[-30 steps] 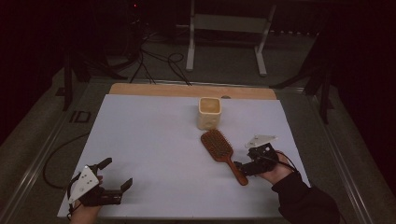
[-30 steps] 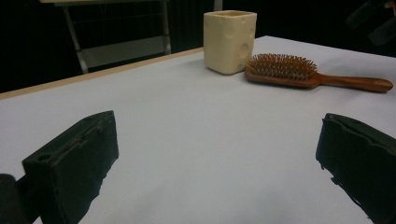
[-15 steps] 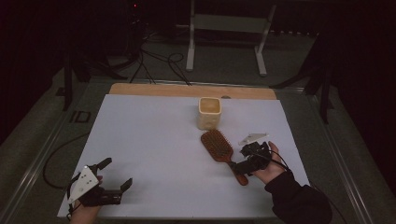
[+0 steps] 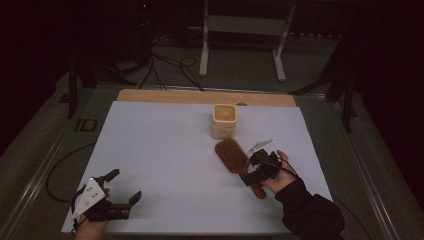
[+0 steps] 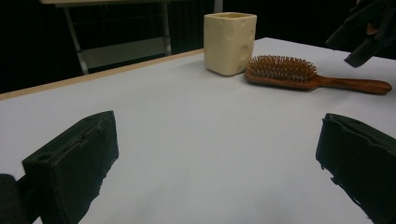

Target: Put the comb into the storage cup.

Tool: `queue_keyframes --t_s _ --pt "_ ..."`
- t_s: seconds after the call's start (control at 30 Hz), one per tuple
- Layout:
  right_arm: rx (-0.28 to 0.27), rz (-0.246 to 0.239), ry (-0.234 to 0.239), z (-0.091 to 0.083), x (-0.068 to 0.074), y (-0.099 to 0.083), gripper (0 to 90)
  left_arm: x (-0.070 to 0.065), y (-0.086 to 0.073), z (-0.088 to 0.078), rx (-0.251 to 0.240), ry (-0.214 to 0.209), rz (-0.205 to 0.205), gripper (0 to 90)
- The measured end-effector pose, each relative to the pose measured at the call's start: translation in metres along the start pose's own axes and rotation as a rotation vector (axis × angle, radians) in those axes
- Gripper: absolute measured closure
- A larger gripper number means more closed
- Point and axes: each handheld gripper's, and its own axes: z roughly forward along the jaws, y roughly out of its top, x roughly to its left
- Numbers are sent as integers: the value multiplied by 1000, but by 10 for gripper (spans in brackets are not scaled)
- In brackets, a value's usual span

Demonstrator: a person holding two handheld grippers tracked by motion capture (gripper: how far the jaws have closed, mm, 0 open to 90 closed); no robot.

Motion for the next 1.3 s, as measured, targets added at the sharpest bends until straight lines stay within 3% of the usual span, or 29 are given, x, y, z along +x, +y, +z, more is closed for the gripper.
queue_keyframes --t_s 0.07,0.1,0.13,0.2,0.37,0.5,0.77,0.93,1.3 --pt "55 -2 18 7 -1 2 141 0 0 0 0 -1 0 1" --pt "78 11 54 10 -2 2 147 0 0 0 -1 -1 0 1" --pt "100 36 83 14 -3 2 150 0 0 0 0 0 0 0" --pt "133 76 96 19 -4 2 143 0 0 0 -2 0 -2 0" --pt "135 121 -12 24 -1 4 85 -1 0 0 -1 0 -1 0" --pt "188 113 -5 29 2 6 86 0 0 0 -1 -1 -1 0" --pt "219 138 18 34 1 11 247 0 0 0 -1 -2 -3 1" --pt "243 133 -4 36 3 15 397 0 0 -1 -2 -1 -4 1" --pt "294 107 -59 42 6 18 584 0 0 -1 -3 -3 -8 0"
